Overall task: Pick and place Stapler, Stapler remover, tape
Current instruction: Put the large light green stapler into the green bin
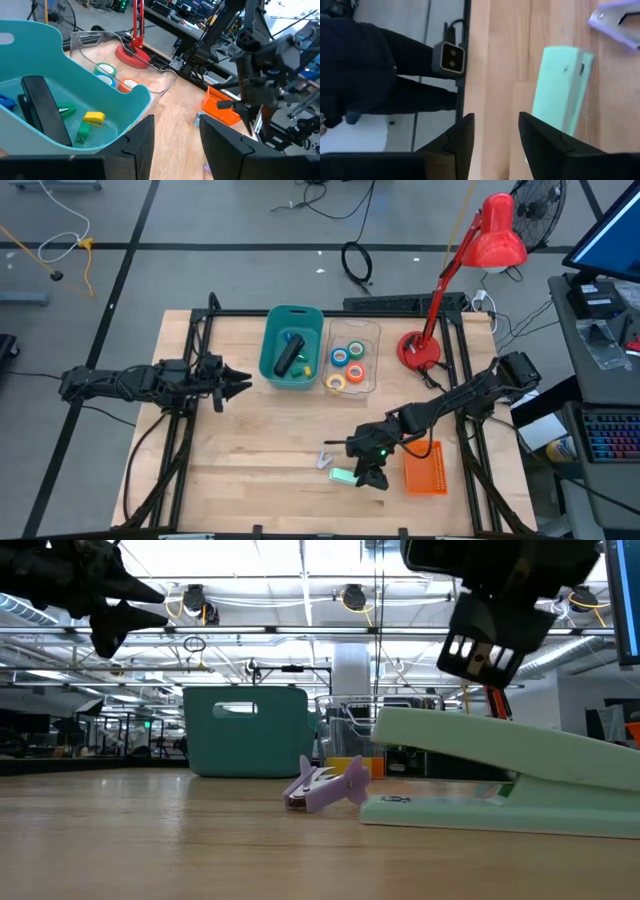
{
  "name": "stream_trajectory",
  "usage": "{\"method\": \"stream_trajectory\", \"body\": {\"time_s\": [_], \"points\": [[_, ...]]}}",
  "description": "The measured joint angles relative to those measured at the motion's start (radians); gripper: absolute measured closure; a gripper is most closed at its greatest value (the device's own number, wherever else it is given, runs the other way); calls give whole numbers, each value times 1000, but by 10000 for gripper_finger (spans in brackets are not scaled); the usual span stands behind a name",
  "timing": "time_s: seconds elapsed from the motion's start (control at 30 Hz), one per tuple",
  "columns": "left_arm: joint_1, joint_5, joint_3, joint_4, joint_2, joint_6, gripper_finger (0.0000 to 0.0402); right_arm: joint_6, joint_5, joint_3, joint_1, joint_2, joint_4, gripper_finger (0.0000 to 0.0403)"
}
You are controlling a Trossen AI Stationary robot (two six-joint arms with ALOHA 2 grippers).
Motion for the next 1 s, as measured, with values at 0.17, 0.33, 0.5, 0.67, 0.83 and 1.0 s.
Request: {"method": "stream_trajectory", "body": {"time_s": [0.17,0.33,0.5,0.67,0.83,1.0], "points": [[-1,0,0,0,0,22,245,13,-1,0,-20,-14,-2,255],[-1,0,0,0,0,28,245,-25,4,0,-27,-15,-7,255],[-1,0,0,0,0,27,245,-25,1,0,-28,-15,-8,254],[0,0,0,1,0,27,245,-16,42,0,-28,-15,-34,219],[0,-1,0,1,0,24,245,4,105,0,-29,-15,-53,169],[0,-9,0,1,0,24,245,172,105,0,-19,-15,-12,148]]}}
